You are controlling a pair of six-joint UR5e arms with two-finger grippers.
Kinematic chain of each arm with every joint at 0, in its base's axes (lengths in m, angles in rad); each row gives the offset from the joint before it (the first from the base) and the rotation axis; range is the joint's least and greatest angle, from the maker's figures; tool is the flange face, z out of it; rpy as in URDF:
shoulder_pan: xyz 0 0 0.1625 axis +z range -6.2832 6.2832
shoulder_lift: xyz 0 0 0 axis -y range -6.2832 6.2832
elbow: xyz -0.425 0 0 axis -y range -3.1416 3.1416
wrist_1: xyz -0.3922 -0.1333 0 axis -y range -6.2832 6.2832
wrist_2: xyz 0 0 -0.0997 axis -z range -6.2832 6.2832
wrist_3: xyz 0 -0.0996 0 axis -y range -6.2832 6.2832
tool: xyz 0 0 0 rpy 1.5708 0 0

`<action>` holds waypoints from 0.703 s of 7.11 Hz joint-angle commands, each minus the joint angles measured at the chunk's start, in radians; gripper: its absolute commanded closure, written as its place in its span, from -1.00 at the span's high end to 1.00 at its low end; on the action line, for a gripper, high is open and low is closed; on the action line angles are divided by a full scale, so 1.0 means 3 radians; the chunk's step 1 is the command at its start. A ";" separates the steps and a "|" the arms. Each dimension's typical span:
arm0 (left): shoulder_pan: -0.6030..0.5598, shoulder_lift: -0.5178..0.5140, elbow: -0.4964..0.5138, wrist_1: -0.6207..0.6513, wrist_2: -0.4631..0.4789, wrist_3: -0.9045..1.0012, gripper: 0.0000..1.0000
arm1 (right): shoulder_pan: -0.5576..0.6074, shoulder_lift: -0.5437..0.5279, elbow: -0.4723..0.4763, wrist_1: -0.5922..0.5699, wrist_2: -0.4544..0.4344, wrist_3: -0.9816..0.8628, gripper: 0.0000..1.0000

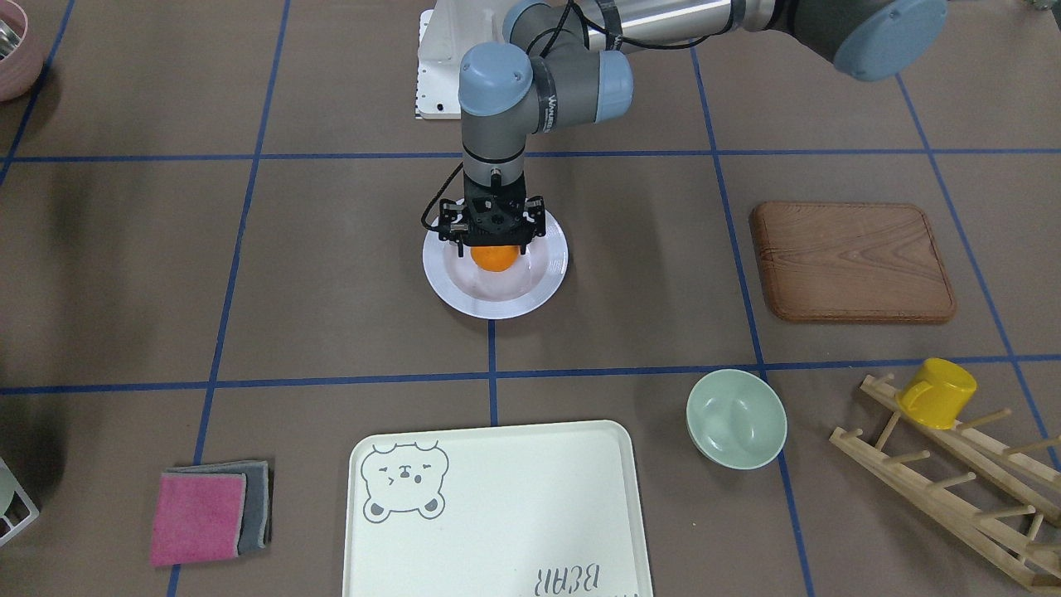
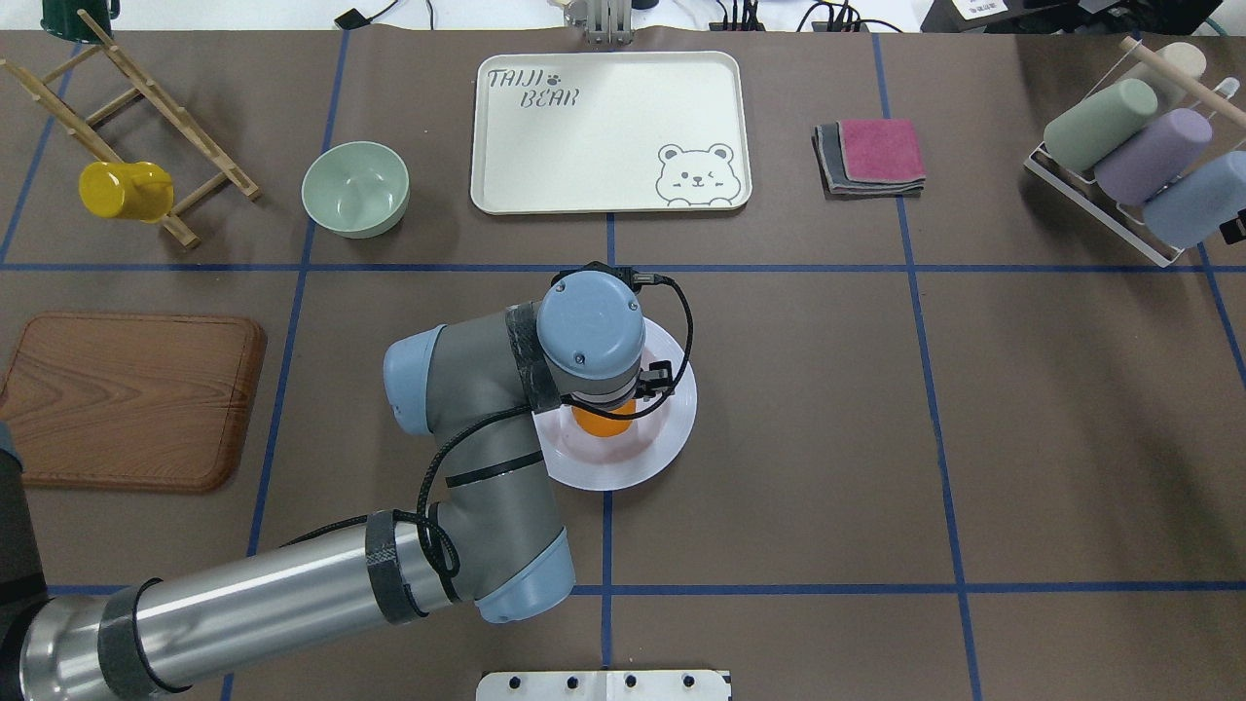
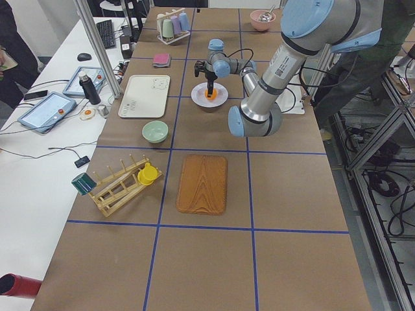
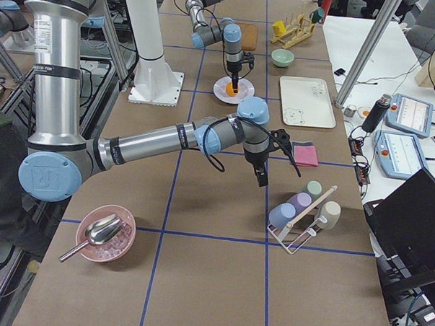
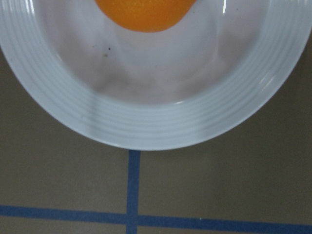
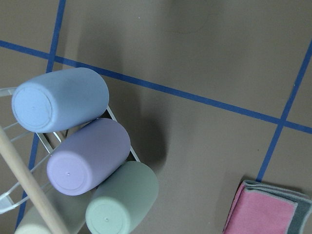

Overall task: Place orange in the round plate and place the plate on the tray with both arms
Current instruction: 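Carry the orange with the left gripper and lower it onto the white plate, then open the left gripper and withdraw it while the right arm moves toward the plate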

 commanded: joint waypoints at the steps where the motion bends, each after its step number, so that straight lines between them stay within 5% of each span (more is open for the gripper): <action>1: -0.0497 0.0397 -0.0557 0.0246 -0.0373 0.0609 0.98 | -0.0080 0.0034 0.0040 0.0197 0.0067 0.0542 1.00; 3: -0.1004 0.0989 -0.1150 0.0629 -0.0509 0.1579 0.98 | -0.0421 0.0034 0.0046 0.0932 0.0114 0.1797 1.00; 5: -0.1668 0.1491 -0.1363 0.0830 -0.0778 0.2719 0.98 | -0.0718 0.0044 0.0061 0.1729 0.0088 0.3214 1.00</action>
